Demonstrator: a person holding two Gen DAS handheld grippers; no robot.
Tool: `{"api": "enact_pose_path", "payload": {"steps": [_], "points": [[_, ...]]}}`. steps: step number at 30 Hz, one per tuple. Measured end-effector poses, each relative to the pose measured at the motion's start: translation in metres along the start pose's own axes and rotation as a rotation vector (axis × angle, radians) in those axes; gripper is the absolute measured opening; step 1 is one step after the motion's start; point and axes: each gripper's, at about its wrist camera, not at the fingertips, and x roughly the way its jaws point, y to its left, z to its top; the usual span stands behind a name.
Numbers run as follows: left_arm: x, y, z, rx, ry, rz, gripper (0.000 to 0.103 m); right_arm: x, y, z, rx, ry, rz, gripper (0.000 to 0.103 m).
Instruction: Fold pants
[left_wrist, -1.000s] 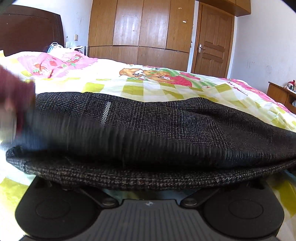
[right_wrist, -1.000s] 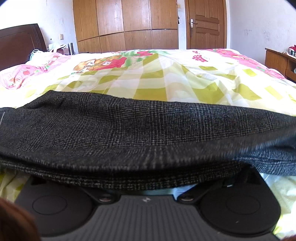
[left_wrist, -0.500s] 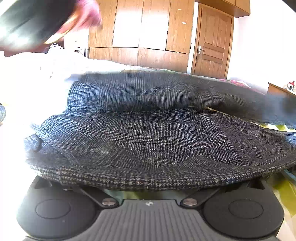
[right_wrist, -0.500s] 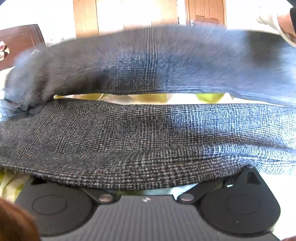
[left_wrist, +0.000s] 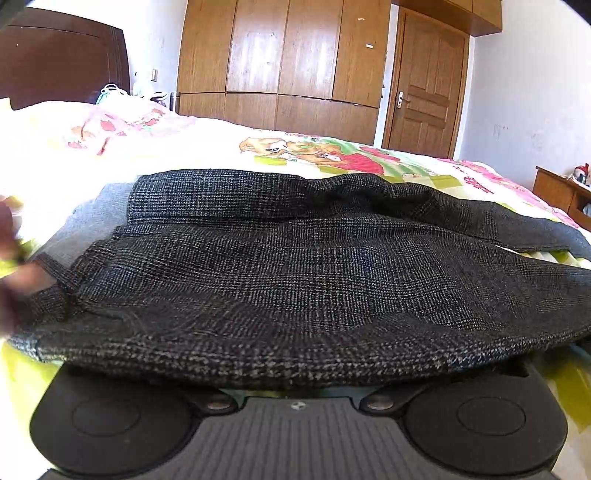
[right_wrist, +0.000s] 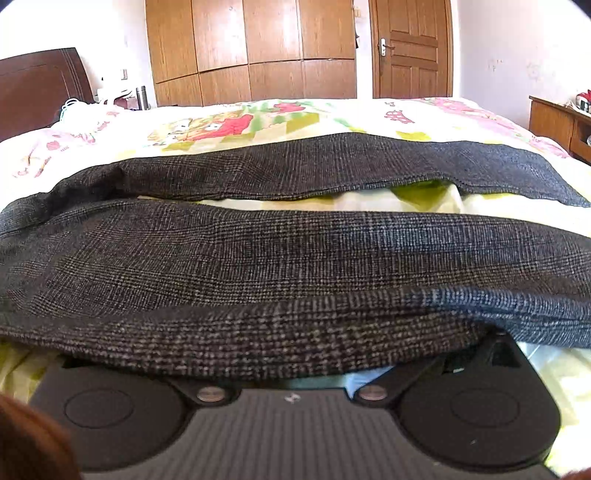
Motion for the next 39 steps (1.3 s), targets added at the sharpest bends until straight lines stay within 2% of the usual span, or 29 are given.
{"api": "enact_pose_path", "payload": {"steps": [25, 28, 31, 35, 39], "points": [[0.005, -0.006, 0.000, -0.002, 0.005, 0.005, 0.103, 0.002, 0.003, -0.004, -0.013, 0.001, -0.011, 0.102], [0.002, -0.006, 0.002, -0.013, 0.027, -0.001, 0.103, 0.002, 0.004, -0.002, -0.010, 0.011, -0.011, 0.102], [-0.005, -0.007, 0.010, -0.053, 0.090, -0.013, 0.103, 0.000, 0.002, 0.003, -0.004, 0.043, -0.001, 0.102], [-0.018, -0.026, 0.016, 0.030, 0.184, 0.033, 0.103, -0.026, -0.001, 0.007, -0.019, 0.096, 0.009, 0.097], [-0.053, -0.046, 0.010, 0.090, 0.168, 0.081, 0.103, -0.070, -0.005, -0.002, -0.012, 0.077, 0.038, 0.097]]}}
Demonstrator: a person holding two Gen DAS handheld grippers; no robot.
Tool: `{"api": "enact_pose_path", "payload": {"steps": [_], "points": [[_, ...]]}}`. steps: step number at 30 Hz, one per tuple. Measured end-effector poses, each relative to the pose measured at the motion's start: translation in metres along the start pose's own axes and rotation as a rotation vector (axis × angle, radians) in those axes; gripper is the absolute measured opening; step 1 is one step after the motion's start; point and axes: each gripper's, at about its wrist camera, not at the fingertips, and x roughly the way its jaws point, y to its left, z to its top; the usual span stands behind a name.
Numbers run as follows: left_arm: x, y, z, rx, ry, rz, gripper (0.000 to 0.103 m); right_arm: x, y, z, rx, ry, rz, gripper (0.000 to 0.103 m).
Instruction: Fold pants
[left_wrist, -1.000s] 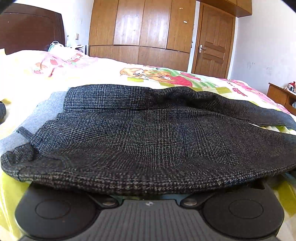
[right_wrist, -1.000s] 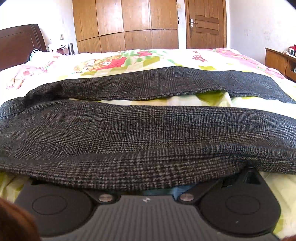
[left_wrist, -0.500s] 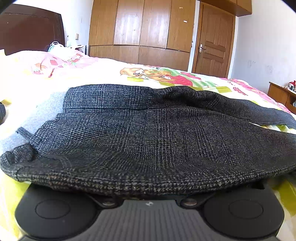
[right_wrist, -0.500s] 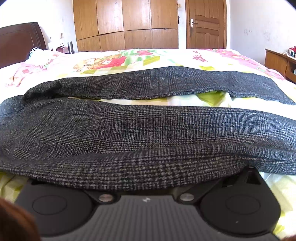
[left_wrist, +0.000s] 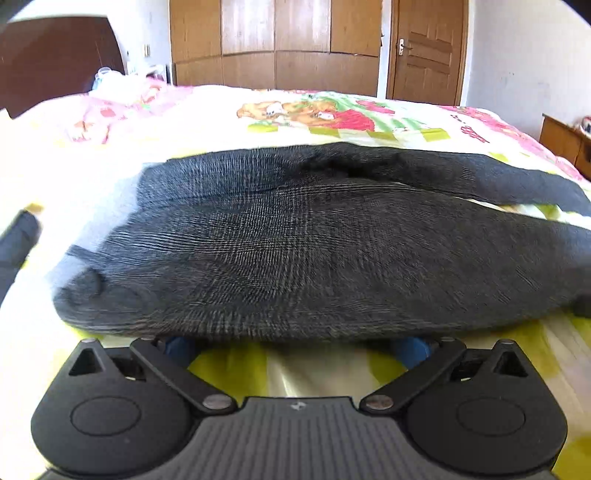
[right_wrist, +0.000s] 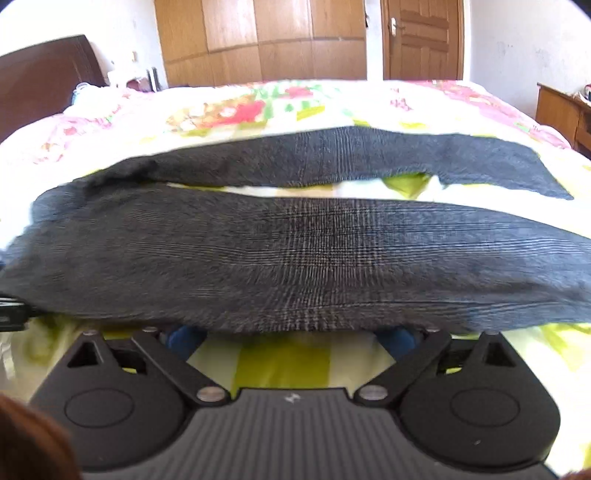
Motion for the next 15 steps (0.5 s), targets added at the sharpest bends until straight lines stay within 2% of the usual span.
{"api": "enact_pose_path", "payload": {"steps": [4, 7, 10, 15], "points": [[-0.037, -0.011, -0.008, 0.010, -0.062, 0.008, 0.103, -0.036, -0.003, -0.011, 0.032, -0.028, -0.063, 0.097], [-0.053, -0.017, -0.009, -0.012, -0.073, 0.023, 0.103, -0.050, -0.002, -0.016, 0.033, -0.039, -0.131, 0.097], [-0.060, -0.024, -0.011, -0.002, -0.078, 0.040, 0.103, -0.058, 0.000, -0.020, 0.025, -0.049, -0.160, 0.097], [-0.064, -0.039, -0.009, 0.025, -0.047, 0.068, 0.103, -0.067, 0.002, -0.023, 0.010, -0.075, -0.147, 0.097]]}}
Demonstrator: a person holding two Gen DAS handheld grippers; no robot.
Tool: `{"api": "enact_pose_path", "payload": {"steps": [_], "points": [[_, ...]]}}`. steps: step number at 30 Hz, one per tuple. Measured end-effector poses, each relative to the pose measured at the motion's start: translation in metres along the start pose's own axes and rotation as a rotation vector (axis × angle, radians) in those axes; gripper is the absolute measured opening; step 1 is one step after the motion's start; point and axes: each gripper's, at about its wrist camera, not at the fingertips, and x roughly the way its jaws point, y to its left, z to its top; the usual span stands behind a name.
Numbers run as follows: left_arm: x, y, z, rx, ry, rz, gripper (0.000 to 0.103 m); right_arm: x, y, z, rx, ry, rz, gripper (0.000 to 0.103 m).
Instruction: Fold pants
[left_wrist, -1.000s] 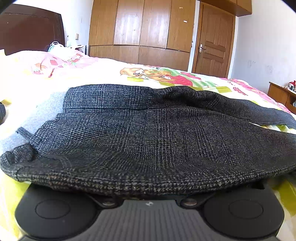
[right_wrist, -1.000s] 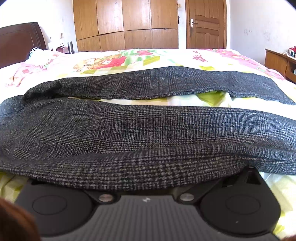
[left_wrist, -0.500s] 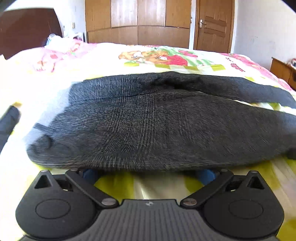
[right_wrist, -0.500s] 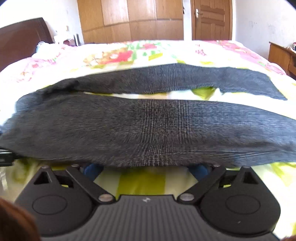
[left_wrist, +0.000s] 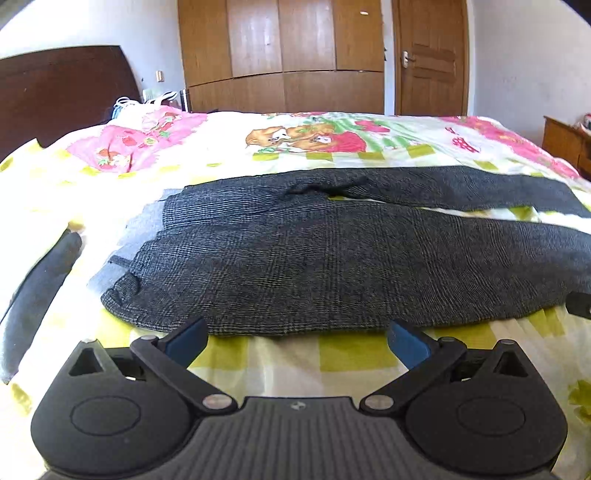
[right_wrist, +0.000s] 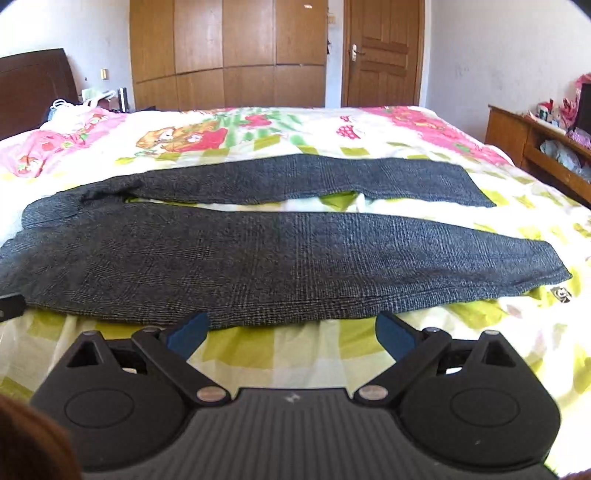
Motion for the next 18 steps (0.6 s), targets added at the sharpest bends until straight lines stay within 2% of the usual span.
{"api": "enact_pose_path", "payload": {"steps": [6, 10, 15, 18], "points": [[0.000, -0.009, 0.000, 0.025, 0.006, -0.020, 0.103, 0.001, 0.001, 0.001, -0.001, -0.004, 0.007, 0.097], [0.002, -0.014, 0.000, 0.046, 0.020, -0.001, 0.103, 0.002, 0.004, 0.001, -0.005, 0.002, 0.006, 0.097], [0.004, -0.013, 0.003, -0.006, 0.048, -0.040, 0.103, 0.004, 0.006, 0.000, -0.012, 0.009, 0.011, 0.097], [0.004, -0.017, 0.002, 0.006, 0.048, -0.044, 0.103, 0.006, 0.008, -0.001, -0.019, 0.015, 0.013, 0.097]]}}
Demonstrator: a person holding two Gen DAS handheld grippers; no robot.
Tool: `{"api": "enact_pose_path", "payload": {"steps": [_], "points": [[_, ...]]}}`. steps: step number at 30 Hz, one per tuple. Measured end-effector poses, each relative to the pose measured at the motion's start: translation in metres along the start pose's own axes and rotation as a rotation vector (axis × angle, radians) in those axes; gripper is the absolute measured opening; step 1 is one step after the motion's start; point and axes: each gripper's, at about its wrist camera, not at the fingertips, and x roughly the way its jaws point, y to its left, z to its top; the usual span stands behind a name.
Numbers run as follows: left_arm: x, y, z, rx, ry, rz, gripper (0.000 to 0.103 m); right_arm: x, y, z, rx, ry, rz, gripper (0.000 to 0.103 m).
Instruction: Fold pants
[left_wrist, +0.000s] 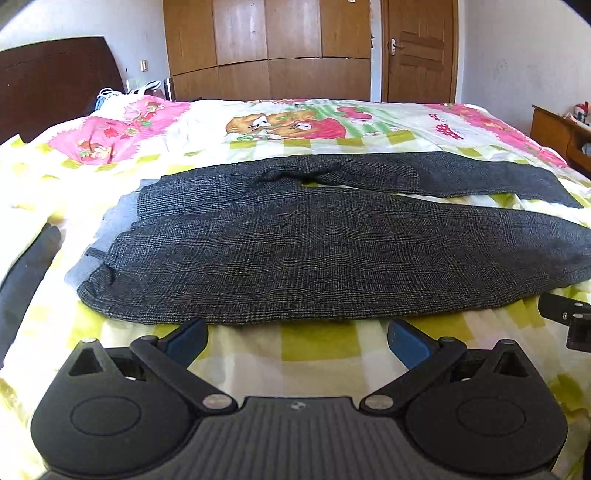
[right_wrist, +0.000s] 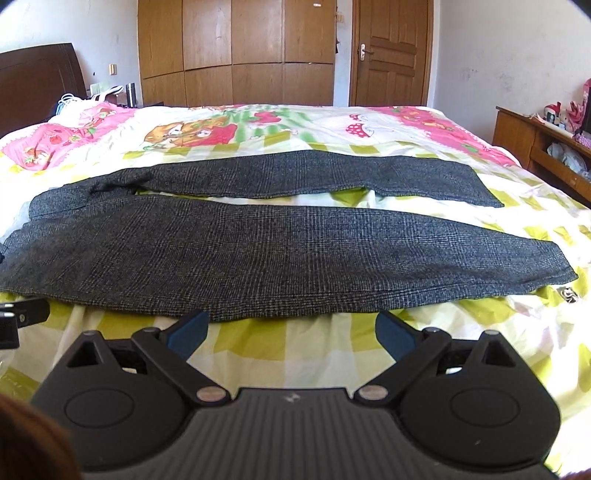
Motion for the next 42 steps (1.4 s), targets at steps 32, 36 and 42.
{"api": "enact_pose_path", "payload": {"steps": [32, 36, 42], "points": [[0.0070, -0.0102, -0.0054, 0.056, 0.037, -0.008, 0.103, 0.0036, 0.0073, -0.0055, -0.014, 0.028, 0.026, 0.096], [0.0088, -0.0094, -0.0049, 0.056, 0.042, -0.009, 0.103, 0.0042, 0.0078, -0.0051, -0.019, 0.027, 0.030, 0.096], [0.0099, -0.0108, -0.0056, 0.061, 0.045, -0.007, 0.103, 0.0042, 0.0075, -0.0051, -0.017, 0.027, 0.034, 0.096]]}}
